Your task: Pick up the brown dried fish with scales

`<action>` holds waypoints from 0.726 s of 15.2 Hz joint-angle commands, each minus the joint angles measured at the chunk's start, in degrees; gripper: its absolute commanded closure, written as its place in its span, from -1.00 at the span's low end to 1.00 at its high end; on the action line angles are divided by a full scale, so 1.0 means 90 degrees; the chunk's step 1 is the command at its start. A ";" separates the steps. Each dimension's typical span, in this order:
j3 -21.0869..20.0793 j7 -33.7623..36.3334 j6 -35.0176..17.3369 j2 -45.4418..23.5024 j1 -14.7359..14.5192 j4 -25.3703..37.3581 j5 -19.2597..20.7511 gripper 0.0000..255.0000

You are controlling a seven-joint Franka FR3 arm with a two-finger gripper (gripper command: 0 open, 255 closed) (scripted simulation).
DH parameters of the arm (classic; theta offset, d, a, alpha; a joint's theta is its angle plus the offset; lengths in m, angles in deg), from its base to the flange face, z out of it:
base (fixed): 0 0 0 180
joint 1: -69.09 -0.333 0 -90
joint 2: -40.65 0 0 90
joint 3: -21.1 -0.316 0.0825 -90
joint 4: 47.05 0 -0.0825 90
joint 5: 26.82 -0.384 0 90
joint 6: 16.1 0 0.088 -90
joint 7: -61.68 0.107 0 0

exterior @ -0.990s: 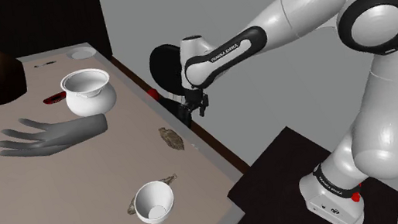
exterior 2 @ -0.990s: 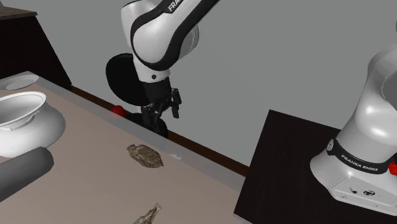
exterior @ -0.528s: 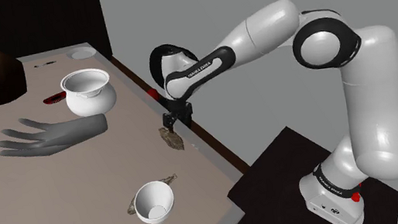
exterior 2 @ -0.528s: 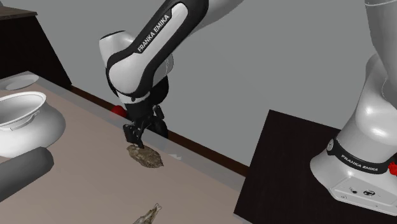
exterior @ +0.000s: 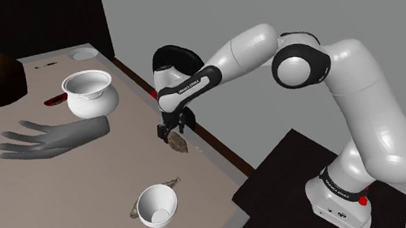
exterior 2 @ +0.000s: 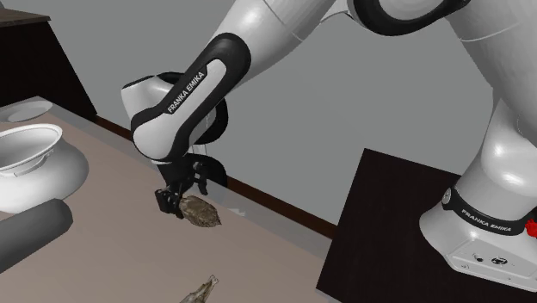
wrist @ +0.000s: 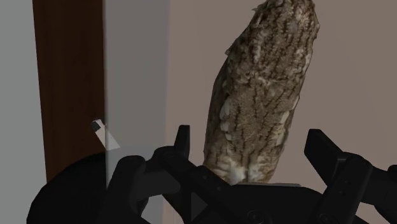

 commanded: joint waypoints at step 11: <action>0.0014 -0.0004 -0.0190 -0.0348 -0.0029 0.0161 0.0014 1.00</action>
